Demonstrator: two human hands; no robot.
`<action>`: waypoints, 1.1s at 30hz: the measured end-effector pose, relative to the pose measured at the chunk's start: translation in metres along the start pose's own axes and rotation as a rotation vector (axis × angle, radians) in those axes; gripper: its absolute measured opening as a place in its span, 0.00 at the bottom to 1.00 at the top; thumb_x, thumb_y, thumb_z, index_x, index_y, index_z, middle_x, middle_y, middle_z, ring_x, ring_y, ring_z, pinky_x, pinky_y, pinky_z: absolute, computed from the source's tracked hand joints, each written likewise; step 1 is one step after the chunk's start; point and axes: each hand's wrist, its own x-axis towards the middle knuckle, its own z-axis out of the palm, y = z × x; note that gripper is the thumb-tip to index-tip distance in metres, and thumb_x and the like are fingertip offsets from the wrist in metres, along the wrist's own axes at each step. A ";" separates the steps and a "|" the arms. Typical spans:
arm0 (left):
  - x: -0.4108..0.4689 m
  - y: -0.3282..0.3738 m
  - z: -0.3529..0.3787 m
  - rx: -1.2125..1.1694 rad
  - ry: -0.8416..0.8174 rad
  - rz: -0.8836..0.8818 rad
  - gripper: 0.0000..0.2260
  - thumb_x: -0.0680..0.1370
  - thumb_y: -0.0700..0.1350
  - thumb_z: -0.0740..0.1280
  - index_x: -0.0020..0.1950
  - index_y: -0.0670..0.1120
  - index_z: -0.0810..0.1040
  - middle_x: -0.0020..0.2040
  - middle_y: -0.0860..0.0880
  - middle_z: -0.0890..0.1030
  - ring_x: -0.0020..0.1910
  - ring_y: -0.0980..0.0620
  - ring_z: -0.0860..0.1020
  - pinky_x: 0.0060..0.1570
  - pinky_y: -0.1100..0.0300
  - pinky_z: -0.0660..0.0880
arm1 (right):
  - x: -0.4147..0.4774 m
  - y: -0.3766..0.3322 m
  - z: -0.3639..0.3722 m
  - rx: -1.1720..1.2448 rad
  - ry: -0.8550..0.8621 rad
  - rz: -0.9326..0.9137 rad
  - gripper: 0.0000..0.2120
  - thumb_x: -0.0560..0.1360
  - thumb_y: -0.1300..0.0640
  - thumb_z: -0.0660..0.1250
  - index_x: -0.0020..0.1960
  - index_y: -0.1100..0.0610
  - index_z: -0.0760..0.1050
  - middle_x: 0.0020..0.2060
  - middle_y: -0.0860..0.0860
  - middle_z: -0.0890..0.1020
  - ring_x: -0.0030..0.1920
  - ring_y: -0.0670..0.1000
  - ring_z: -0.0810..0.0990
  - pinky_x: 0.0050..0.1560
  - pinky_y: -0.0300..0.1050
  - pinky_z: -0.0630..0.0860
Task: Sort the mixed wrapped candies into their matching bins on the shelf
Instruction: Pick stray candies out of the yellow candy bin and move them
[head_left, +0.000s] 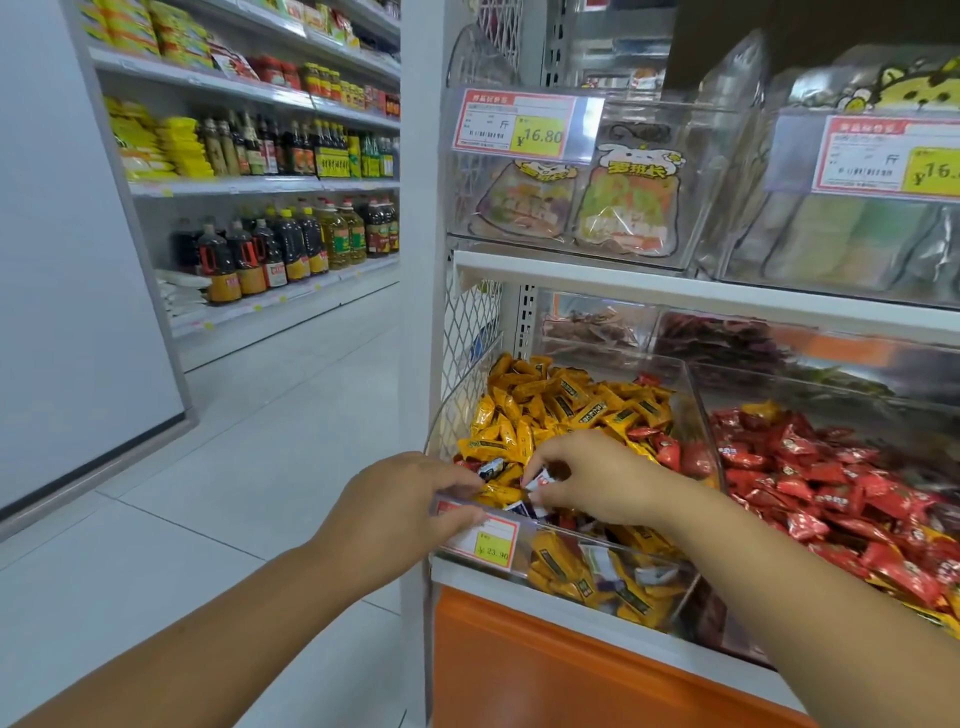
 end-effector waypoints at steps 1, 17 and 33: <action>0.001 0.003 0.000 -0.035 0.022 -0.003 0.17 0.75 0.59 0.67 0.64 0.60 0.77 0.59 0.60 0.79 0.51 0.67 0.71 0.44 0.77 0.64 | -0.004 0.002 -0.004 0.033 0.035 -0.008 0.06 0.76 0.54 0.69 0.52 0.51 0.79 0.34 0.46 0.73 0.32 0.46 0.71 0.31 0.36 0.66; 0.029 0.048 0.017 -0.503 0.115 -0.082 0.11 0.75 0.47 0.72 0.56 0.56 0.79 0.41 0.57 0.82 0.42 0.61 0.79 0.42 0.71 0.74 | -0.028 -0.003 -0.018 0.782 0.194 0.058 0.10 0.71 0.66 0.73 0.47 0.62 0.72 0.42 0.65 0.82 0.38 0.55 0.84 0.40 0.42 0.81; 0.021 0.028 0.000 -0.478 0.107 -0.070 0.05 0.77 0.52 0.67 0.52 0.56 0.79 0.42 0.59 0.81 0.42 0.63 0.78 0.39 0.68 0.74 | -0.012 -0.018 -0.016 0.674 0.138 0.036 0.04 0.74 0.58 0.71 0.48 0.54 0.82 0.42 0.51 0.86 0.44 0.48 0.84 0.47 0.39 0.79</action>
